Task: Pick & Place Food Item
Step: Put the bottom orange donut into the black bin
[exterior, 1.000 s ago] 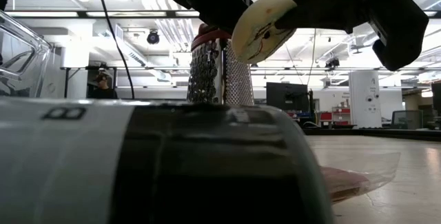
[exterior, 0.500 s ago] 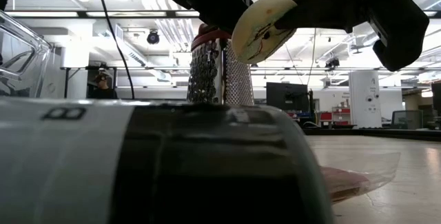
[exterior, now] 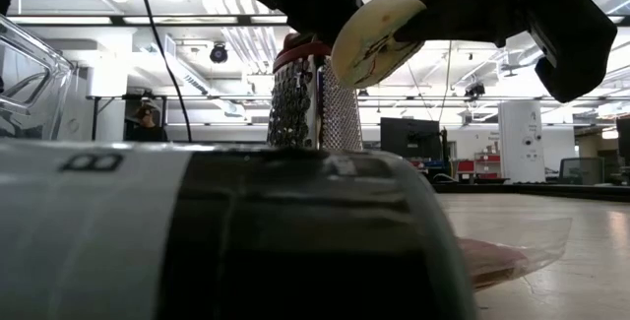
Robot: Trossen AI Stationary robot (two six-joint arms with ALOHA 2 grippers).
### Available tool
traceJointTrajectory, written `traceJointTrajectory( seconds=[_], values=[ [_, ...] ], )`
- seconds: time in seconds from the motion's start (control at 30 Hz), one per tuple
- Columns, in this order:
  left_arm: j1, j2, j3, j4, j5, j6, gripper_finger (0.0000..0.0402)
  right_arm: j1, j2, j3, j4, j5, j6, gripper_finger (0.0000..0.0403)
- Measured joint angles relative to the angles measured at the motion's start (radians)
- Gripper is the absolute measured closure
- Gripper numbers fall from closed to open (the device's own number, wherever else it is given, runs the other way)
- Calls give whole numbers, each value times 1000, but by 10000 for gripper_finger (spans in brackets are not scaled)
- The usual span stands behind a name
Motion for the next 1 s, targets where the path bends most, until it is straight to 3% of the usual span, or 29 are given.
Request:
traceJointTrajectory(
  seconds=[0.33, 0.77, 1.0],
  values=[
    [-10, -22, 0, -63, 0, 19, 179, 2, 0, 0, -1, -3, 0, 394],
    [-34, -189, -12, -217, 11, 14, 172, 7, 0, 0, -46, 3, 43, 394],
    [-42, -325, -101, -183, 11, -7, 172, 44, 0, 12, -112, 16, 79, 394]
  ],
)
